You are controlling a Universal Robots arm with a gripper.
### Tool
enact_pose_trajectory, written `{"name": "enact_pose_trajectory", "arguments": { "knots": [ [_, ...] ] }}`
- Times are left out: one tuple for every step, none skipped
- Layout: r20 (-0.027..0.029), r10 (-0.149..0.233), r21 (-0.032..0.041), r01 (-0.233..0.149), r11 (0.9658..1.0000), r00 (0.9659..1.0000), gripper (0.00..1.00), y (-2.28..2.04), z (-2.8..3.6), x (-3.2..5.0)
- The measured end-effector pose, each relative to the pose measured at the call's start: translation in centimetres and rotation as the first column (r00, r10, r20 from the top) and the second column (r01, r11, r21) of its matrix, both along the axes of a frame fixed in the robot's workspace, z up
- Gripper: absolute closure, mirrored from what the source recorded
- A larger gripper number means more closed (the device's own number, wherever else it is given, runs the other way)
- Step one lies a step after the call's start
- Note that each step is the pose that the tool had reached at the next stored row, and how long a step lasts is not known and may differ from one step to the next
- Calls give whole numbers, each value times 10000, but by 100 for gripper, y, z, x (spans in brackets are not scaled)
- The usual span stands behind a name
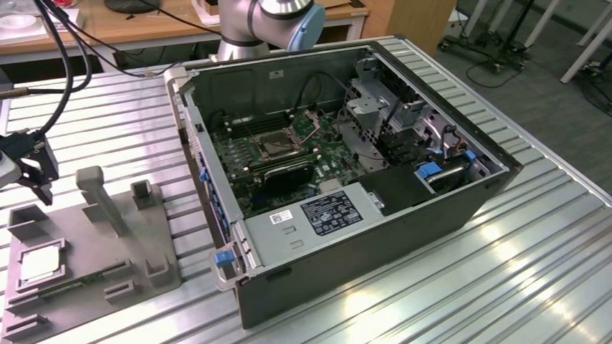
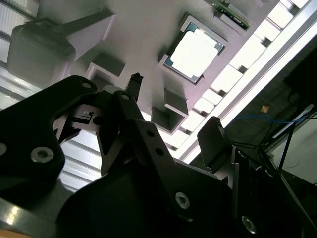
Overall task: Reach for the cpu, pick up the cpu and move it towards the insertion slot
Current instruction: 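Reach for the cpu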
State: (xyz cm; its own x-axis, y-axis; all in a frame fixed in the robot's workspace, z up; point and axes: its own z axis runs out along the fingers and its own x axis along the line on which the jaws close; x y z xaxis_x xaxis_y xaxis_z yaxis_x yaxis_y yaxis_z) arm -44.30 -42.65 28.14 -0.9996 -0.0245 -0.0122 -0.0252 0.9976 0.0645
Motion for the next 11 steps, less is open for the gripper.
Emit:
{"name": "enact_pose_trajectory", "arguments": {
  "knots": [
    [0,0,-2,0,10000,10000,27,-3,-6,-1],
    [-1,1,-4,-1,10000,10000,27,-7,-12,-3],
    [-2,2,-6,-2,10000,10000,27,-13,-19,-4],
    [-3,3,-8,-3,10000,10000,27,-18,-26,-6],
    [-3,5,-10,-5,10000,10000,27,-26,-34,-9],
    [-2,7,-10,-7,10000,10000,27,-35,-43,-13],
    [-2,9,-11,-9,10000,10000,27,-43,-51,-17],
    [-2,10,-12,-10,10000,10000,27,-53,-59,-21],
    [-3,12,-12,-12,10000,10000,27,-64,-68,-26],
    [-2,14,-12,-14,10000,10000,27,-75,-79,-31],
    [-1,15,-13,-15,10000,10000,27,-86,-90,-35]
  ]
}}
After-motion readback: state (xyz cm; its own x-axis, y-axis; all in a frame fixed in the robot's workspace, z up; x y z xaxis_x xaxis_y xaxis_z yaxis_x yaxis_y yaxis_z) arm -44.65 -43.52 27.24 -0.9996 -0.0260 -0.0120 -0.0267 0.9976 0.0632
